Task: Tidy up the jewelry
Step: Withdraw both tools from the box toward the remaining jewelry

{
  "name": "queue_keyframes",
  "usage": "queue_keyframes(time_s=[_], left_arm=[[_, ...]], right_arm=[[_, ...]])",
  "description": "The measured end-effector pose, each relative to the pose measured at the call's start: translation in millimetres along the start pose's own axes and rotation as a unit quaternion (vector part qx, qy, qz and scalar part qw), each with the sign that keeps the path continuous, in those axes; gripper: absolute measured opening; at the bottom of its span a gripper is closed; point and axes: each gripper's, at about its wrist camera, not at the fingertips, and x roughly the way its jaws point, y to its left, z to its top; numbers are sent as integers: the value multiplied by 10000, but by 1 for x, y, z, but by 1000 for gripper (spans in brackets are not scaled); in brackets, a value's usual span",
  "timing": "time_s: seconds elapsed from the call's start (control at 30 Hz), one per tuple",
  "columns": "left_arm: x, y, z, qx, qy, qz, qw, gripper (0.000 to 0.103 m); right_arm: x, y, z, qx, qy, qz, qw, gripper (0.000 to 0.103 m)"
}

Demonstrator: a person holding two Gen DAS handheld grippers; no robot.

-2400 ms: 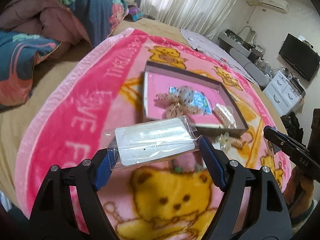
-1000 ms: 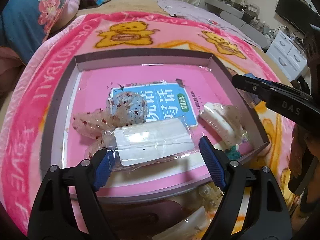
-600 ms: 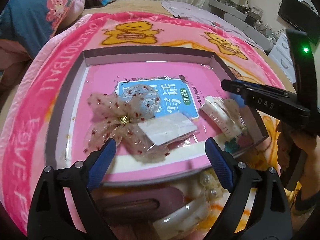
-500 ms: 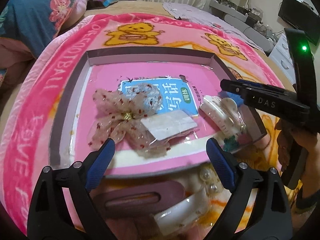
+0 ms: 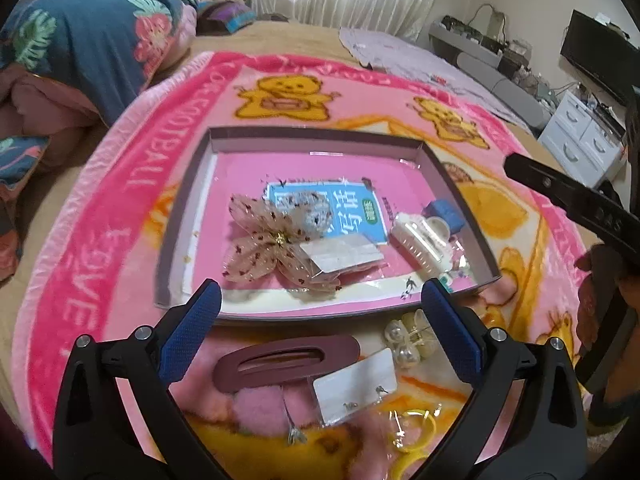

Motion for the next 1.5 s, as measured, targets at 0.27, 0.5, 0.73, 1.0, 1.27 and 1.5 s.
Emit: queue_keyframes(time_s=[0.27, 0.5, 0.73, 1.0, 1.27, 1.5], left_arm=[[-35, -1, 0, -97, -268, -127, 9995, 94], [-61, -3, -3, -9, -451, -201, 9988, 94], [-85, 4, -9, 82, -643, -108, 9978, 94], [-99, 12, -25, 217, -676, -38, 9975, 94], [-92, 25, -48, 275, -478, 44, 9985, 94], [-87, 42, -65, 225, -354, 131, 9990, 94]], right_arm=[[-43, 8, -10, 3, -199, 32, 9998, 99], [-81, 23, -19, 16, -533, 107, 9985, 99], [-108, 34, -28, 52, -720, 137, 9973, 99], [-121, 55, -41, -112, -672, 107, 9976, 99], [-116, 80, -64, -364, -382, 117, 9985, 99], [-107, 97, -89, -488, -62, 200, 9986, 99]])
